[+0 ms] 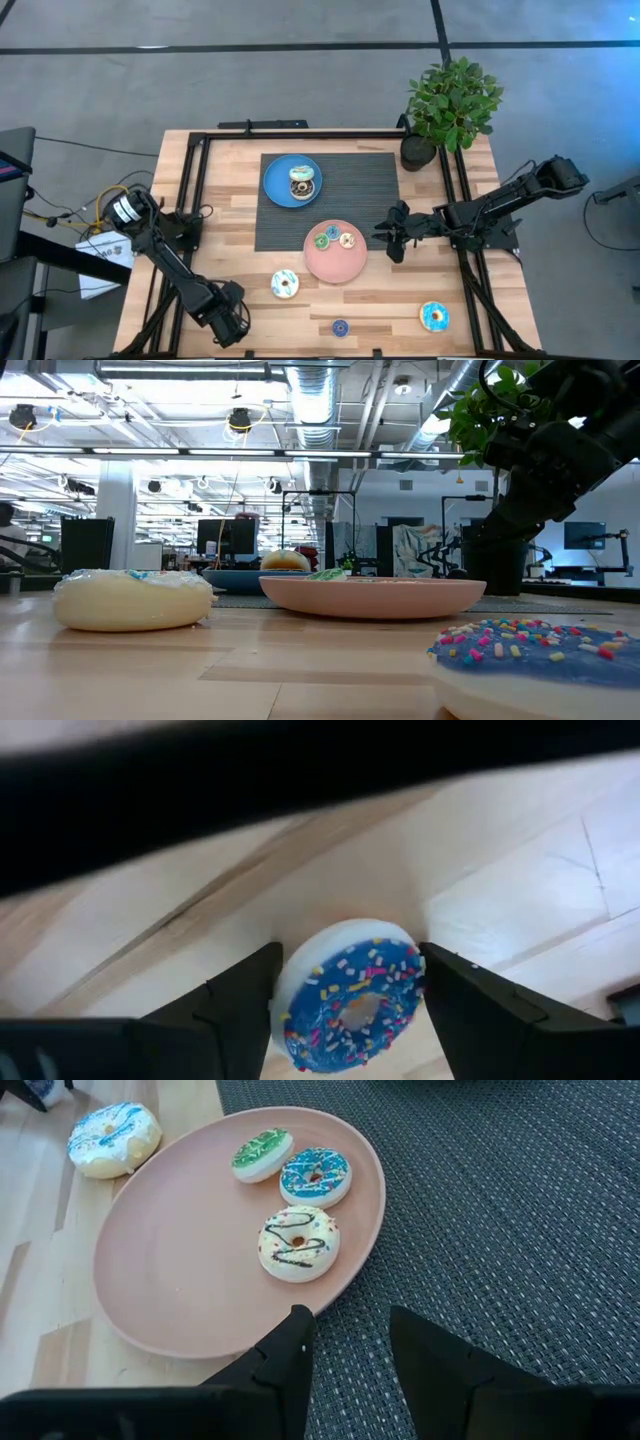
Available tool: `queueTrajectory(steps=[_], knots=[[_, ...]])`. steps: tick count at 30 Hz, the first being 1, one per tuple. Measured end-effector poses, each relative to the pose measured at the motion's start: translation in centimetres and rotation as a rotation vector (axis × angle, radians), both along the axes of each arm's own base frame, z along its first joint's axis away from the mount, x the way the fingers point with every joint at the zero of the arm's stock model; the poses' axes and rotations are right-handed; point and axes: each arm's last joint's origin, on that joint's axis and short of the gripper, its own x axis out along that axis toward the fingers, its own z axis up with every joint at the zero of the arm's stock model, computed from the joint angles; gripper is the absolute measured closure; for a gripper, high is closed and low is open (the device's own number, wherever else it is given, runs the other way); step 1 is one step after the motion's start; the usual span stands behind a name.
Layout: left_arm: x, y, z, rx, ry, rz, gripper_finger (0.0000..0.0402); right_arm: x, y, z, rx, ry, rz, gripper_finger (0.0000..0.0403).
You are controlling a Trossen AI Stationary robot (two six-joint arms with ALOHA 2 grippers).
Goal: Pick & Place donuts
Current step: Put the left small violet donut on the pink plate
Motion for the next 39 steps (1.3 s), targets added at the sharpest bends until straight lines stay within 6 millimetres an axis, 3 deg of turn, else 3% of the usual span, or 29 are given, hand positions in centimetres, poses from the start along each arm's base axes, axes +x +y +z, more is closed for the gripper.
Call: queueTrajectory(steps=[9, 18, 24, 30, 39], knots=[[0.1, -0.1, 0.6, 0.018, -0.005, -0.010, 0.0172, 0.0, 0.0, 0.0, 0.001, -0.002, 0.000, 0.0278], [0.8, 0.1, 1.1, 0.061, -0.033, -0.068, 0.0219, 0.0, 0.0, 0.1, 0.001, -0.006, 0.000, 0.0278], [2.0, 1.3, 1.2, 0.074, -0.059, -0.123, 0.0230, 0.0, 0.0, 0.1, 0.001, -0.007, 0.001, 0.0278], [4.2, 4.1, 3.0, 0.077, -0.157, -0.191, 0.0230, 0.1, 0.0, 0.2, 0.004, -0.019, 0.000, 0.0278], [8.9, 12.0, 7.3, 0.232, -0.486, -0.288, 0.0230, 0.1, 0.0, 0.2, 0.004, -0.021, 0.000, 0.0278]])
